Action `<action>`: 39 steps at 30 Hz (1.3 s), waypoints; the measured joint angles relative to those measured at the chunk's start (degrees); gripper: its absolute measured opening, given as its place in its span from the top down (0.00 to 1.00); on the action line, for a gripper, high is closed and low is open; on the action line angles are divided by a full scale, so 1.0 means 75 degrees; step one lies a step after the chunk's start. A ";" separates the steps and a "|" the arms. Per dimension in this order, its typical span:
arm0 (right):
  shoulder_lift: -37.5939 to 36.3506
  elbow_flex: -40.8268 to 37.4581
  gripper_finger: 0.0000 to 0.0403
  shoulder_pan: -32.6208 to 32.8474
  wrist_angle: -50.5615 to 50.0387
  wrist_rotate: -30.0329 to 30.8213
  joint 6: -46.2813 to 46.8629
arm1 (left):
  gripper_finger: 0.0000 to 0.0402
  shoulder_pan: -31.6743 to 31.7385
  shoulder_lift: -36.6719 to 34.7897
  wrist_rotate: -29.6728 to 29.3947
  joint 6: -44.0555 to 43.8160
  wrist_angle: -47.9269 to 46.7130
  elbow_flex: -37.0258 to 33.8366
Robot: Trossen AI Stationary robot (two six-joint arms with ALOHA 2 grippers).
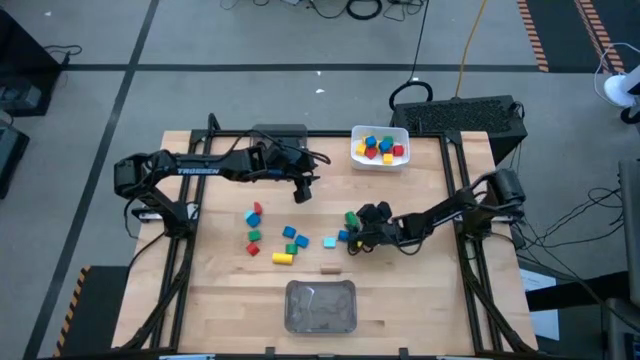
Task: Sort blocks by size
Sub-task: Put the green cylinder block into the top black bin
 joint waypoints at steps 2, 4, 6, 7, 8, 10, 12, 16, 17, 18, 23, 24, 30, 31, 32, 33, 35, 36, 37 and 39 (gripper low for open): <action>0.0262 0.0157 0.34 0.0035 -0.0143 0.0068 0.0078 | 0.56 0.0000 0.0000 0.0000 0.0044 -0.0106 0.0000; 0.0398 0.0303 0.36 0.0036 -0.0345 0.0135 0.0146 | 0.56 0.0000 0.0000 -0.0003 0.0190 -0.0103 0.0000; 0.0444 0.0369 0.39 0.0036 -0.0529 0.0177 0.0194 | 0.56 0.0000 0.0000 -0.0003 0.0315 -0.0114 0.0000; 0.0436 0.0376 0.41 0.0035 -0.0577 0.0173 0.0198 | 0.56 0.0001 0.0000 -0.0003 0.0389 -0.0165 0.0000; 0.0407 0.0376 0.44 0.0034 -0.0625 0.0171 0.0194 | 0.56 0.0000 0.0000 -0.0003 0.0445 -0.0259 0.0000; 0.0313 0.0368 0.50 0.0026 -0.0750 0.0108 0.0163 | 0.56 0.0000 0.0003 -0.0004 0.0589 -0.0387 0.0000; 0.0233 0.0365 0.58 0.0017 -0.0855 0.0060 0.0101 | 0.56 0.0000 0.0003 -0.0003 0.0735 -0.0510 0.0000; 0.0091 0.0359 0.72 0.0023 -0.0936 -0.0097 -0.0262 | 0.56 0.0000 0.0003 0.0004 0.1094 -0.0584 0.0000; 0.0054 0.0358 0.72 0.0029 -0.0942 -0.0144 -0.0383 | 0.56 -0.0006 0.0003 0.0044 0.1187 -0.0618 0.0000; -0.0004 0.0353 0.72 0.0032 -0.0940 -0.0152 -0.0483 | 0.56 -0.0020 0.0003 0.0149 0.1219 -0.0651 -0.0006; -0.0524 0.0352 0.72 0.0035 -0.0717 -0.0093 -0.0968 | 0.56 -0.0114 0.0003 0.1041 0.1691 -0.0457 -0.0282; -0.0661 0.0353 0.72 0.0035 -0.0717 -0.0086 -0.1105 | 0.56 -0.0137 0.0003 0.1139 0.1799 -0.0374 -0.0338; -0.1251 0.0353 0.72 0.0029 -0.0147 -0.0021 -0.2261 | 0.56 -0.0305 0.0013 0.1836 0.1981 0.0287 -0.0481; -0.1299 0.0356 0.71 0.0029 -0.0011 -0.0033 -0.2498 | 0.56 -0.0335 0.0017 0.2252 0.1979 0.0400 -0.0481; -0.1319 0.0356 0.71 0.0029 0.0155 -0.0028 -0.2762 | 0.56 -0.0371 0.0051 0.2700 0.1979 0.0541 -0.0481; -0.1320 0.0356 0.71 0.0029 0.0390 -0.0030 -0.3002 | 0.56 -0.0401 0.0099 0.3109 0.1978 0.0728 -0.0481; -0.1320 0.0356 0.71 0.0029 0.0697 -0.0042 -0.3471 | 0.56 -0.0462 0.0134 0.3668 0.1958 0.0832 -0.0490; -0.1320 0.0356 0.71 0.0037 0.0825 -0.0051 -0.3607 | 0.56 -0.0493 0.0181 0.3822 0.1960 0.0927 -0.0494; -0.1320 0.0356 0.71 0.0037 0.0898 -0.0054 -0.3686 | 0.56 -0.0527 0.0220 0.3861 0.1959 0.1084 -0.0482; -0.1320 0.0356 0.71 0.0038 0.1002 -0.0057 -0.3849 | 0.56 -0.0577 0.0248 0.3857 0.1956 0.1031 -0.0486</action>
